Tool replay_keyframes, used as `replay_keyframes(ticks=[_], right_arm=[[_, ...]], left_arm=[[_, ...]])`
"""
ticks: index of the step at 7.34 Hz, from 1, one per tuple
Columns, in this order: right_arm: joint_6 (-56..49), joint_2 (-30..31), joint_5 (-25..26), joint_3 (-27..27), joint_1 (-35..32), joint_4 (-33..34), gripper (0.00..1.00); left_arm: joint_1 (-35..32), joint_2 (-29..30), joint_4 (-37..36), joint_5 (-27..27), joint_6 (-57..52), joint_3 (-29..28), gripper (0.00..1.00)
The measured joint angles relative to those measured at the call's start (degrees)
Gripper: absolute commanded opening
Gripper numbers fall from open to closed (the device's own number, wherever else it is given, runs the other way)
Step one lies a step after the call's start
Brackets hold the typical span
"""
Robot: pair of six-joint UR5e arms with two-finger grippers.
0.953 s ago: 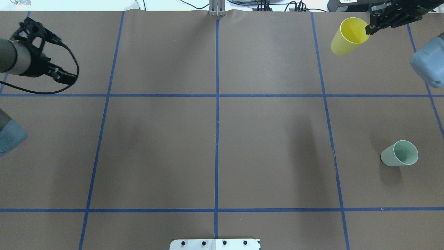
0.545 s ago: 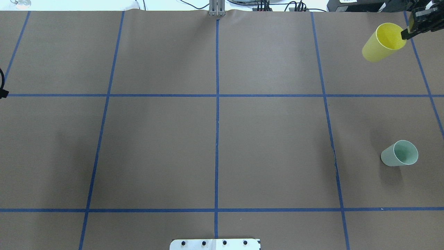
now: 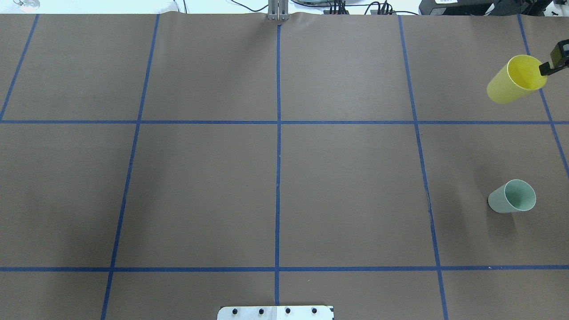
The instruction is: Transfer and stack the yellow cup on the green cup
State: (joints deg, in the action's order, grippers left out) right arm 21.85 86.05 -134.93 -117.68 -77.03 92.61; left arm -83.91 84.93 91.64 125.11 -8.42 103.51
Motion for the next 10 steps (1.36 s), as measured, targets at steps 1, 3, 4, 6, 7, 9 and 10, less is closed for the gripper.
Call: replay_keyframes(ticks=[1,3,4,6,7,9,10], right_arm=[[-0.63,3.94,0.18,-1.91,0.12,-0.16,0.0],[-2.15,11.44,0.31,-4.06,1.74,-1.34,0.0],[-2.19,15.18,0.32,-4.14,3.26,-4.77,0.0],[-1.77,22.02,0.14,-3.4,5.59,-13.62,0.0],[-1.35,23.28,0.17,-2.84,6.74,-15.57,0.0],[0.26,23.33,0.84,-1.99,8.95,-16.68,0.0],[0.62,22.67,1.31,-1.36,9.78,-16.79,0.0]], left_arm=[[-1.21,-0.14,-1.22,1.62,-2.14,0.17,1.0],[-1.81,-0.26,-1.62,2.58,-3.3,0.25,1.0],[-1.84,-0.27,-1.64,2.7,-3.39,0.25,1.0],[-1.87,-0.38,-1.58,3.35,-3.44,0.07,1.0],[-1.87,-0.64,-1.55,4.21,-3.44,-0.07,1.0],[-1.88,-1.07,-1.5,5.01,-3.44,0.08,1.0],[-1.88,-1.13,-1.51,5.09,-3.44,0.12,1.0]])
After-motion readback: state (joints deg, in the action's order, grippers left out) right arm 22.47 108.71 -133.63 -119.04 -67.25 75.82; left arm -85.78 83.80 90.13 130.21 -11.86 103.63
